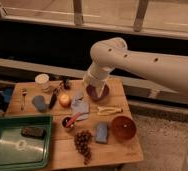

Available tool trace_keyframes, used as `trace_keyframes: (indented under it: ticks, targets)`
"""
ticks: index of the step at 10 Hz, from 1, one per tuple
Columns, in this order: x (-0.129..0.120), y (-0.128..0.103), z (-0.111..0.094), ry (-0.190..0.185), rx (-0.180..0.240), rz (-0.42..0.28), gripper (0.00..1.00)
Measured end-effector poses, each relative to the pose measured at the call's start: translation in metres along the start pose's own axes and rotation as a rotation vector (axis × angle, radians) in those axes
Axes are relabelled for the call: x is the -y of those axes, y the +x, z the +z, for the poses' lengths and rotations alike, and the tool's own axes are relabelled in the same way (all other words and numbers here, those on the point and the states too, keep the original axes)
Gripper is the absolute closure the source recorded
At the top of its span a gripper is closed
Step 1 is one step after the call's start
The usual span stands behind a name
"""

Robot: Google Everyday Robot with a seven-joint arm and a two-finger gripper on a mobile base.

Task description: Place fork in red bowl

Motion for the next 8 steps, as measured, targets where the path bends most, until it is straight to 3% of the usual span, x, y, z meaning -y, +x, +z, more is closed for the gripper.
trace_keyframes:
  ticks: [2,5,8]
  targets:
    - [0.004,-0.001,-0.001,0.004,0.007,0.002,0.35]
    - [-0.022,-0.003,0.007,-0.023,0.014,-0.053,0.35]
    - [-0.083,-0.005,0.028,-0.044,0.033,-0.154,0.35]
